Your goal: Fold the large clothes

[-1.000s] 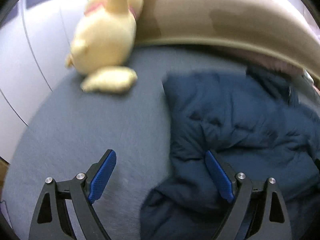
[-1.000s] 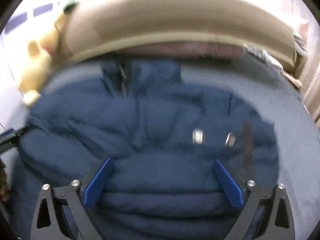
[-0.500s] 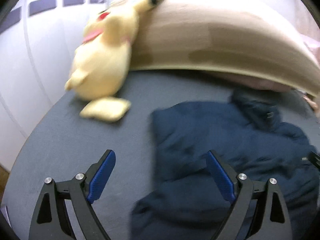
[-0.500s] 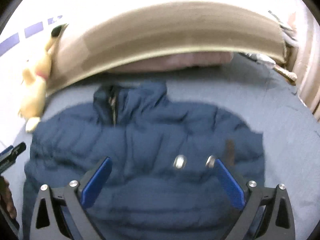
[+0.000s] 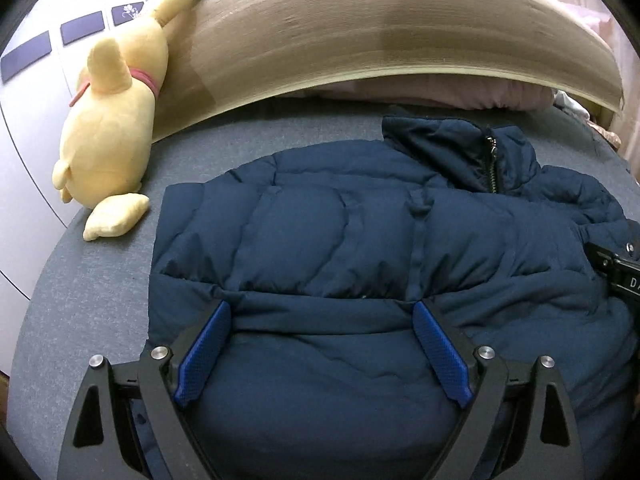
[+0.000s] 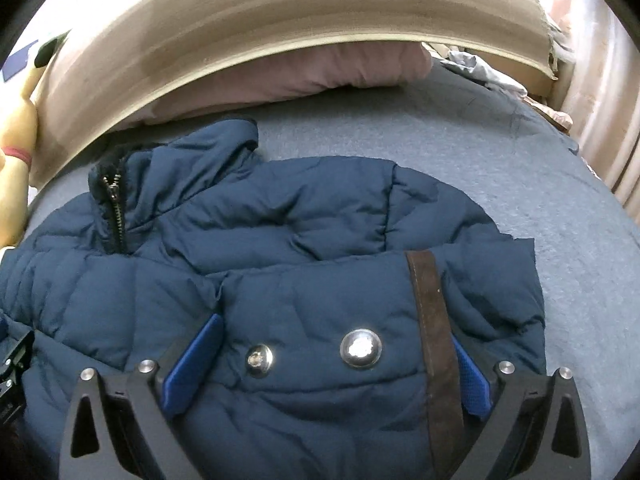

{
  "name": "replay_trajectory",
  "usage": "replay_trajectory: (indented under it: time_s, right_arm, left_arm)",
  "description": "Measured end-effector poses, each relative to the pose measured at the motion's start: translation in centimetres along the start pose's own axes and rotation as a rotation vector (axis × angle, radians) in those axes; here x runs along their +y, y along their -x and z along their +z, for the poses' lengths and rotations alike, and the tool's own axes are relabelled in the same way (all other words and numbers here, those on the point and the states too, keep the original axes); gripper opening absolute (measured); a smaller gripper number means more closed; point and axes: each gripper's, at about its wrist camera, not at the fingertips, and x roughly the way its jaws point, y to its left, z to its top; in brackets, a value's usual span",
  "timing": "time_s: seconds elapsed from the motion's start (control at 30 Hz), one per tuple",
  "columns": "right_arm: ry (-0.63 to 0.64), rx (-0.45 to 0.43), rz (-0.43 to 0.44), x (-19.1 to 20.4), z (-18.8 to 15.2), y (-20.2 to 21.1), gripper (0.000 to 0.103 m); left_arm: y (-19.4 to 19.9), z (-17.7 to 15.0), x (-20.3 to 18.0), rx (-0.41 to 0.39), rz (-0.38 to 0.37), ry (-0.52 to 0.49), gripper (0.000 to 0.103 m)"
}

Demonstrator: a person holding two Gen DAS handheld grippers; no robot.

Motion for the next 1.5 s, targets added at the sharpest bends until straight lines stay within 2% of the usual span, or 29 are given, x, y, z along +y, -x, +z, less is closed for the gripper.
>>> replay_trajectory:
  time_s: [0.2, 0.33, 0.47, 0.53, 0.6, 0.7, 0.83, 0.93, 1.07, 1.17, 1.2, 1.23, 1.3, 1.4, 1.47, 1.5]
  right_arm:
    - [0.005, 0.018, -0.006, 0.0, 0.0, -0.3, 0.103]
    - [-0.006, 0.11, 0.022, -0.7, 1.4, 0.1, 0.103]
    - [-0.054, 0.014, 0.115, -2.9, 2.1, 5.7, 0.103]
    - [-0.094, -0.018, 0.175, -4.8, 1.1, 9.1, 0.103]
    - [-0.117, -0.018, 0.265, -7.4, -1.2, 12.6, 0.103]
    - [-0.156, 0.014, 0.353, -11.5, -6.8, 16.4, 0.103]
    - [-0.239, 0.11, 0.392, -16.6, -15.2, 18.4, 0.103]
    - [-0.318, 0.162, 0.425, -19.0, -21.0, 19.6, 0.103]
    - [-0.359, 0.18, 0.502, -19.1, -25.8, 20.7, 0.103]
    - [-0.373, 0.191, 0.512, -18.3, -28.0, 21.0, 0.097]
    - [-0.381, 0.188, 0.515, -18.1, -28.5, 21.3, 0.088]
    - [-0.388, 0.189, 0.529, -17.9, -28.7, 21.4, 0.066]
    - [-0.407, 0.218, 0.589, -17.3, -29.3, 21.8, 0.041]
    - [-0.382, 0.235, 0.528, -17.2, -30.3, 21.5, 0.042]
    - [-0.452, 0.237, 0.564, -17.8, -30.9, 21.1, 0.044]
    - [-0.467, 0.235, 0.579, -18.0, -30.9, 21.1, 0.048]
  left_arm:
    - [-0.6, -0.2, 0.2, 0.004, 0.008, -0.006, 0.093]
    - [-0.1, 0.3, 0.6, 0.038, -0.015, 0.0, 0.093]
    - [3.3, 0.3, 2.5, 0.024, -0.068, 0.008, 0.093]
    - [6.4, -0.4, 4.8, -0.008, -0.138, 0.029, 0.093]
    - [9.1, -1.8, 7.5, -0.035, -0.174, 0.058, 0.093]
    - [12.5, -5.8, 12.7, -0.036, -0.219, 0.15, 0.093]
    - [15.4, -12.8, 18.3, 0.012, -0.239, 0.282, 0.093]
    - [16.7, -17.7, 19.7, 0.063, -0.25, 0.318, 0.093]
    - [17.8, -22.9, 18.4, 0.138, -0.3, 0.312, 0.093]
    - [18.5, -25.1, 17.2, 0.16, -0.311, 0.312, 0.093]
    - [18.7, -25.8, 17.0, 0.168, -0.318, 0.327, 0.093]
    - [19.0, -26.1, 16.9, 0.169, -0.324, 0.336, 0.093]
    - [19.8, -26.6, 17.1, 0.16, -0.343, 0.349, 0.093]
    - [20.5, -27.4, 17.5, 0.158, -0.345, 0.361, 0.093]
    - [20.0, -27.6, 17.6, 0.185, -0.321, 0.354, 0.093]
    - [20.1, -27.9, 17.5, 0.191, -0.318, 0.346, 0.093]
